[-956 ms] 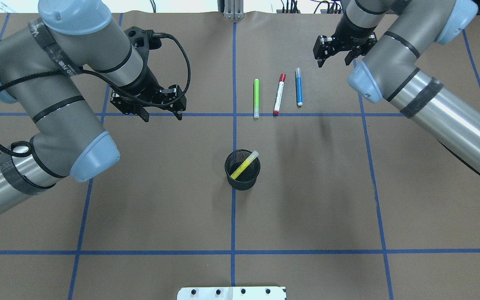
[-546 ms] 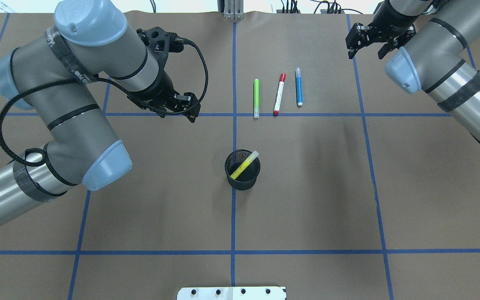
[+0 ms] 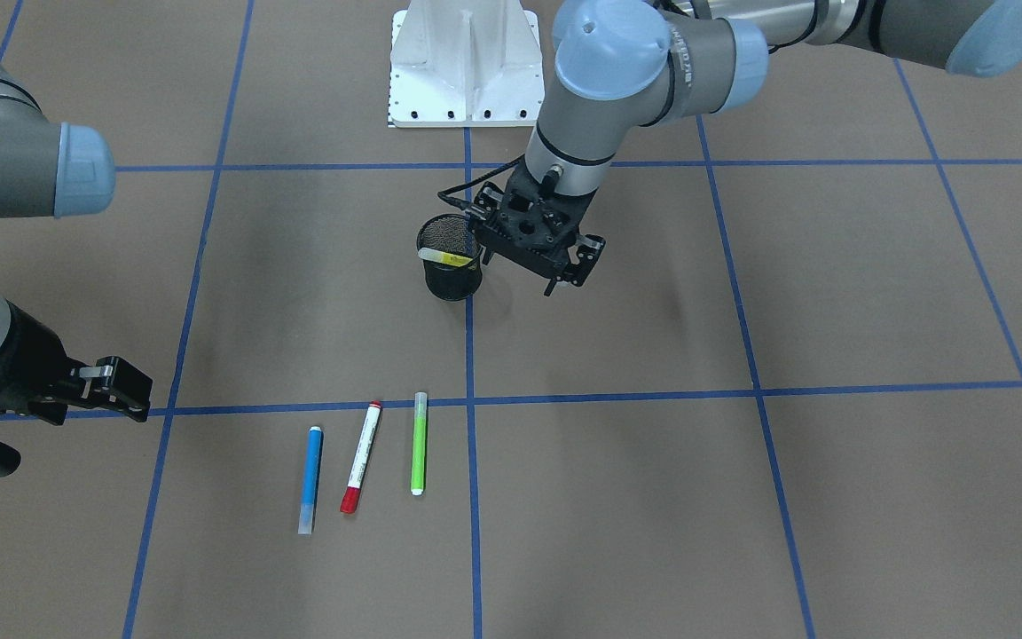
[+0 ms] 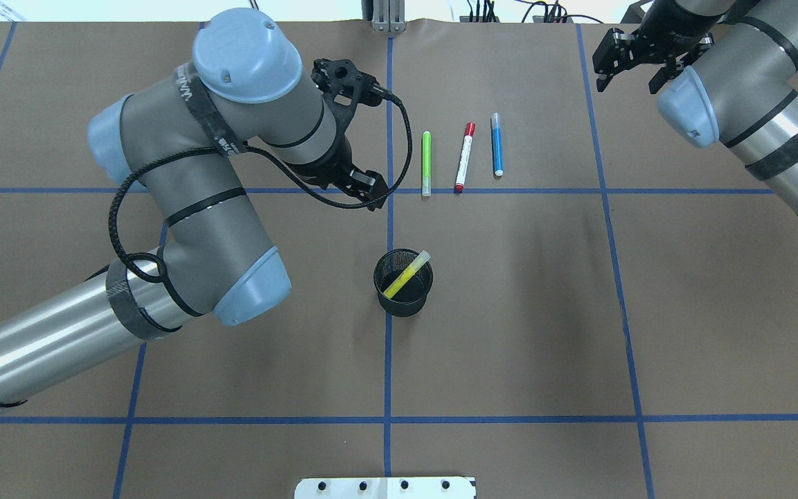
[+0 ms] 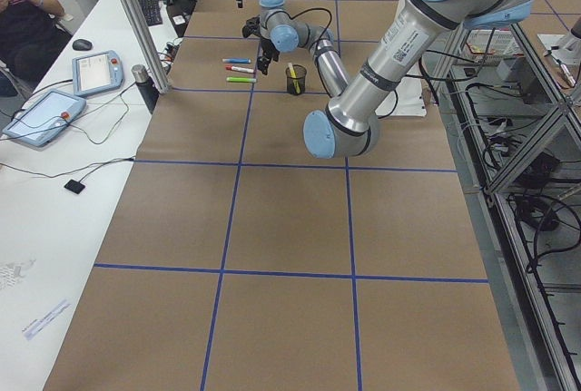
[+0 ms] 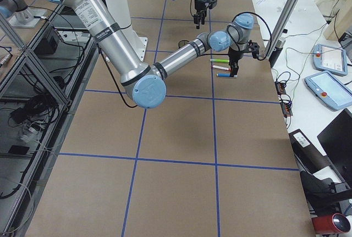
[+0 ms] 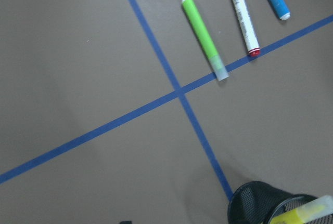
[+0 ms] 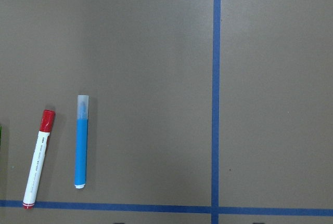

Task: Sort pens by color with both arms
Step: 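Lower the left gripper down over the pen cup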

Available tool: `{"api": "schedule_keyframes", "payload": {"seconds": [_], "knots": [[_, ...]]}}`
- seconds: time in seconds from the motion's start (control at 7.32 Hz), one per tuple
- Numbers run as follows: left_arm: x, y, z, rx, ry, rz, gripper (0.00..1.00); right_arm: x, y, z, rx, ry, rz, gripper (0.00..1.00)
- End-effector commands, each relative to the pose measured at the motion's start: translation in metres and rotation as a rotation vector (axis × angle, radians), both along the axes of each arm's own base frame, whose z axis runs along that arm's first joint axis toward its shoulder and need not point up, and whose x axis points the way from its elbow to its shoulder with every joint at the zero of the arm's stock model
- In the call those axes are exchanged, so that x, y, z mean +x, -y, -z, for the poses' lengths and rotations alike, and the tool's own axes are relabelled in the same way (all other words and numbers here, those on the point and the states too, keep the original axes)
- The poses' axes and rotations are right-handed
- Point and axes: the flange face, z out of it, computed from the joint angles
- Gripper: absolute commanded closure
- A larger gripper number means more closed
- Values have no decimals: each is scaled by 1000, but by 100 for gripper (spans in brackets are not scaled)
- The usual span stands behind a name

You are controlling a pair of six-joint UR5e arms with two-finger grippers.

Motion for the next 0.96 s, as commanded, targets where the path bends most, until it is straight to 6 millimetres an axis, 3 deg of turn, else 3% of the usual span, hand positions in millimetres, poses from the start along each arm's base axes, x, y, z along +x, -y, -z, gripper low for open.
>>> {"api": "schedule_keyframes", "payload": {"seconds": [0.0,0.14,0.27,0.55,0.82], "knots": [[21,-19,19,38,-19,-56,12,5,1,-4,-17,-13,-13,10],[35,-27,22,48,-15,-84,12,20,4,-9,-56,-27,-32,6],[48,-21,27,40,-3,-87,12,34,9,-19,-91,-46,-41,3],[64,-25,19,29,9,-103,10,91,24,-68,-31,-79,27,2],[76,-25,14,42,-2,-112,10,119,36,-109,-44,-104,48,2]]}}
